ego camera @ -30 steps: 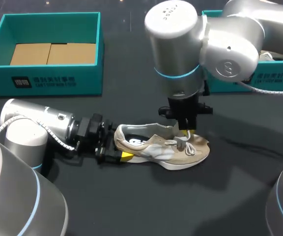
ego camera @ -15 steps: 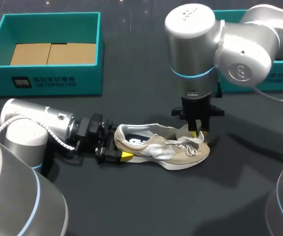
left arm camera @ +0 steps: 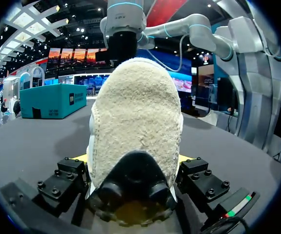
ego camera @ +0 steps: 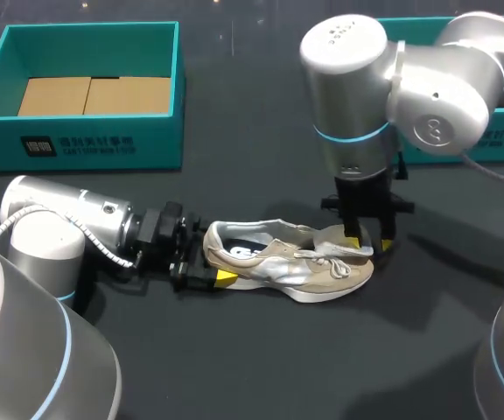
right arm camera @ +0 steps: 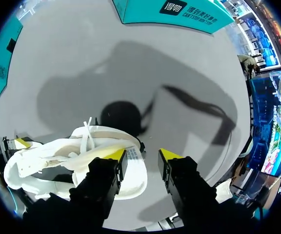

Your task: Take the shoe out of the shoebox, open the shoe tongue, remove and reinsert the insole, then place the shoe into the shoebox

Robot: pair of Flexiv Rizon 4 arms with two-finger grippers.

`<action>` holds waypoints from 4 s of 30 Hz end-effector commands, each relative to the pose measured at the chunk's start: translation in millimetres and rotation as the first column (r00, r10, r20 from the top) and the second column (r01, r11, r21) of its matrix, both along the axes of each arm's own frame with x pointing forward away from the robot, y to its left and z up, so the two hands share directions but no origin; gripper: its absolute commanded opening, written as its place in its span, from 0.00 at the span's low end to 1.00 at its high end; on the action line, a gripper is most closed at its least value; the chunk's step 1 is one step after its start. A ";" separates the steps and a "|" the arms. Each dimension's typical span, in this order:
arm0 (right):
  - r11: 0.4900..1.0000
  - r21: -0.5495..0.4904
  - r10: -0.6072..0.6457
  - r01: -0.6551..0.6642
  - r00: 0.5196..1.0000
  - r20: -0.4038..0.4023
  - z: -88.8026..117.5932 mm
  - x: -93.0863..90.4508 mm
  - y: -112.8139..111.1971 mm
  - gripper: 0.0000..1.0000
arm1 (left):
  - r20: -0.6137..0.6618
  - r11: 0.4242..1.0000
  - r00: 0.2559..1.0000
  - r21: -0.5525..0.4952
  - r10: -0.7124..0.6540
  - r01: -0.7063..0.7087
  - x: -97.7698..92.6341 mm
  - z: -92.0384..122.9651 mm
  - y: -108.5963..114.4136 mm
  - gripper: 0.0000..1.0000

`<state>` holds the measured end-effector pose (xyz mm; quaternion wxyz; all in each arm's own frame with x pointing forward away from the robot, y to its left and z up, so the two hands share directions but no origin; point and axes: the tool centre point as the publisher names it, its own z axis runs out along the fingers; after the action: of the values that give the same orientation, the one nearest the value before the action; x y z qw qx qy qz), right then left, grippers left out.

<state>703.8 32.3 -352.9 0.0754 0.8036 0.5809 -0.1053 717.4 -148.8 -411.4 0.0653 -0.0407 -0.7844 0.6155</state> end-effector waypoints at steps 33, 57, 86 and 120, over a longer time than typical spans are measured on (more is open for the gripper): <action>0.745 0.058 0.661 -0.664 0.748 0.061 143.6 13.2 109.5 0.38 | 0.000 1.000 1.000 -0.001 -0.001 0.001 1.2 -1.9 0.5 0.00; 0.294 0.241 0.936 -0.925 0.329 0.121 121.0 2.5 142.5 0.00 | 0.000 1.000 1.000 -0.001 -0.001 0.001 1.2 -1.9 0.5 0.00; -0.034 0.232 0.998 -0.972 -0.021 0.058 84.8 -15.2 180.4 0.00 | 0.000 1.000 1.000 -0.001 -0.001 0.001 1.2 -1.9 0.5 0.00; -0.257 0.230 0.964 -0.939 -0.231 0.133 23.6 13.3 182.9 0.00 | 0.000 1.000 1.000 -0.001 -0.001 0.001 1.2 -1.9 0.5 0.00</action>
<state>715.5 220.0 -322.7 0.0020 0.0381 0.9991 0.0203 717.4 -148.5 -411.5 0.0655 -0.0408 -0.7843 0.6156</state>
